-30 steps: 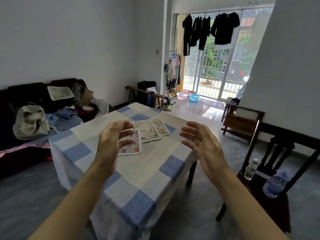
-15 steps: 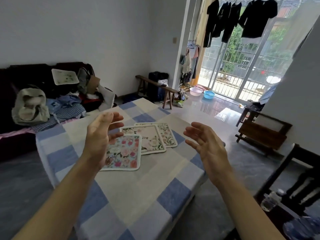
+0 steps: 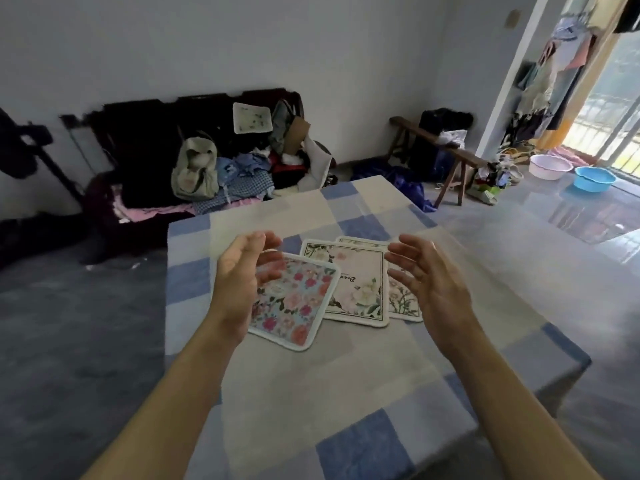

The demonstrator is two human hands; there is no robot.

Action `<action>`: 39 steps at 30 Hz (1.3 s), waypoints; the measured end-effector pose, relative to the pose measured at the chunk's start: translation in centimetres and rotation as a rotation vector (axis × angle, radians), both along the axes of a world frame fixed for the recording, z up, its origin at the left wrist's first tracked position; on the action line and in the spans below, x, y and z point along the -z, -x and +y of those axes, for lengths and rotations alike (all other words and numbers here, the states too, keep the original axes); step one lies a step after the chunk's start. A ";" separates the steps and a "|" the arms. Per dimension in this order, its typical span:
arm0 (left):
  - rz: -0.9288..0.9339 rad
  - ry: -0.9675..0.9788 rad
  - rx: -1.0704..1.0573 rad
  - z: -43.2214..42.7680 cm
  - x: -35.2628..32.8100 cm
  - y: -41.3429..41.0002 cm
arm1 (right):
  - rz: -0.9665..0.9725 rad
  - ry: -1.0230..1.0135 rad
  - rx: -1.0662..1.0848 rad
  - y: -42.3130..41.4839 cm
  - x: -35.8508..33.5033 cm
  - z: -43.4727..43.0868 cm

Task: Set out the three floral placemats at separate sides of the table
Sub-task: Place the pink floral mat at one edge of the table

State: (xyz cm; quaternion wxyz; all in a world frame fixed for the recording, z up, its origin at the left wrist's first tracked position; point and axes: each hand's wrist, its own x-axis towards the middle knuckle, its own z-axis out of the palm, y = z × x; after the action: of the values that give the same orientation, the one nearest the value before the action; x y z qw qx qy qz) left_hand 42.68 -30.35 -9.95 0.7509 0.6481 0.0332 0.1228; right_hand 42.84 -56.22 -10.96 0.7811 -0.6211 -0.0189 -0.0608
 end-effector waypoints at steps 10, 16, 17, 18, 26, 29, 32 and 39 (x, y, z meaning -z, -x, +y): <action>0.041 -0.036 -0.219 2.4 1.4 -1.4 | 0.027 0.006 -0.201 -5.7 2.4 1.6; 0.049 0.001 -0.220 4.0 3.8 -4.8 | 0.065 0.087 -0.160 -8.1 3.3 2.9; 0.068 0.016 -0.208 4.2 4.7 -5.4 | 0.079 0.099 -0.145 -8.5 3.5 3.1; 0.089 0.026 -0.198 4.3 5.6 -5.8 | 0.091 0.110 -0.137 -8.8 3.7 3.4; 0.197 -0.048 -0.211 5.9 9.8 -7.9 | 0.167 0.144 -0.142 -12.2 6.5 5.5; 0.208 -0.044 -0.256 6.9 10.1 -9.0 | 0.209 0.113 -0.159 -14.3 7.4 6.8; 0.209 -0.033 -0.292 7.6 9.9 -10.0 | 0.225 0.119 -0.196 -16.1 7.7 8.0; 0.254 -0.054 -0.312 9.3 10.9 -13.5 | 0.276 0.119 -0.178 -20.3 9.3 8.9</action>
State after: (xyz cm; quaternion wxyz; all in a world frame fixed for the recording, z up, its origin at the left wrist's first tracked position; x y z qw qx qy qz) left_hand 56.19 -21.04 -20.87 0.6949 0.6652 0.2245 0.1557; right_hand 63.12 -47.32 -20.24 0.7404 -0.6646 0.0300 0.0958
